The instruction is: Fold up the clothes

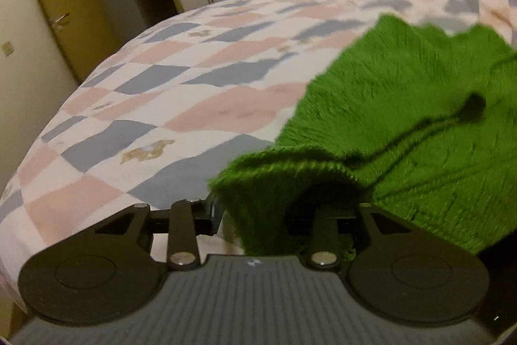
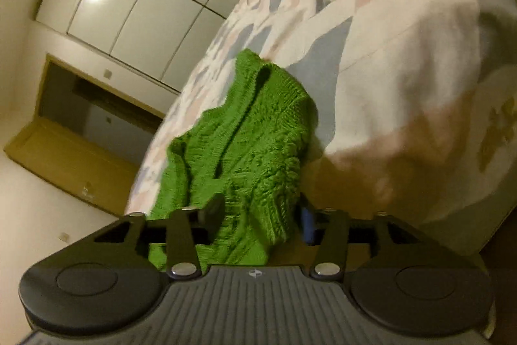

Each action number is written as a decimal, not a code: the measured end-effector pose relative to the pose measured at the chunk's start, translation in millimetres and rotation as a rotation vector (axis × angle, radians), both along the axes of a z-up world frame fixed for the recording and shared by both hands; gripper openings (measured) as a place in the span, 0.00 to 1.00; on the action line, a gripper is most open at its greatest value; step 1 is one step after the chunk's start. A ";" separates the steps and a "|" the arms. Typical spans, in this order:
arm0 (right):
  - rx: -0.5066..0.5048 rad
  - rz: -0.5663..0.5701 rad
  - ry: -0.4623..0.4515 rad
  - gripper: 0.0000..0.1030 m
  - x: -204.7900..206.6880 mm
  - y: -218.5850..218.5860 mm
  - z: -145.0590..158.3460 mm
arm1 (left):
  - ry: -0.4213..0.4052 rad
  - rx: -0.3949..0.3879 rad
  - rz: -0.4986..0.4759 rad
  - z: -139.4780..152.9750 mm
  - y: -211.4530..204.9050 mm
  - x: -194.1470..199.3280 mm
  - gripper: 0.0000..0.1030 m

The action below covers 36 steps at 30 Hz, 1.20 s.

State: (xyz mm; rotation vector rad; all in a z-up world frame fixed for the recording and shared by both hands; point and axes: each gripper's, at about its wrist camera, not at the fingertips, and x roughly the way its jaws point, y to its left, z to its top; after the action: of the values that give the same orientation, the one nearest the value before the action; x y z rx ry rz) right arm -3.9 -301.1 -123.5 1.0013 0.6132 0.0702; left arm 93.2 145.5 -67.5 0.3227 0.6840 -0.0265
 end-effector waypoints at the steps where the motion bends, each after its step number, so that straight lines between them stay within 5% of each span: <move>1: 0.020 0.003 0.024 0.51 4.2 1.5 -4.8 | 0.010 -0.041 0.002 0.4 2.7 3.1 0.20; 2: 0.049 0.007 0.029 0.39 5.4 -1.3 -9.8 | 0.020 -0.096 0.004 2.0 6.3 5.9 0.08; 3: 0.073 0.018 0.022 0.12 6.0 -2.3 -11.5 | 0.024 -0.155 0.014 6.2 11.0 6.3 0.07; 8: 0.083 0.048 -0.141 0.09 0.7 -7.6 28.0 | -0.005 -0.456 0.004 57.0 38.3 2.1 0.06; 15: 0.042 0.061 -0.502 0.09 19.8 -11.3 147.5 | -0.056 -0.818 -0.003 150.5 80.6 5.2 0.06; 19: 0.048 0.040 -0.699 0.09 29.2 -19.5 214.9 | -0.025 -0.984 0.033 180.2 103.3 20.9 0.06; 22: 0.038 0.009 -0.733 0.09 63.1 -19.9 247.8 | 0.008 -0.999 0.052 187.4 103.0 46.3 0.06; 29: 0.030 0.008 -0.622 0.09 183.2 -5.1 264.1 | 0.003 -0.950 0.111 195.7 91.9 127.5 0.06; 33: 0.054 0.011 -0.684 0.09 222.0 -3.4 284.2 | -0.167 -0.929 0.098 245.4 89.5 145.4 0.05; 36: 0.037 0.023 -0.796 0.09 229.1 -9.5 306.2 | -0.346 -0.905 0.068 278.0 88.0 123.0 0.06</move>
State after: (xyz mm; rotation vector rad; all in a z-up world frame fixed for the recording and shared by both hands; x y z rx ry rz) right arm 225.3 -310.6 182.7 0.9080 -0.1075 0.4769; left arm 216.2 233.5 210.5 -0.5574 0.2858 -0.2040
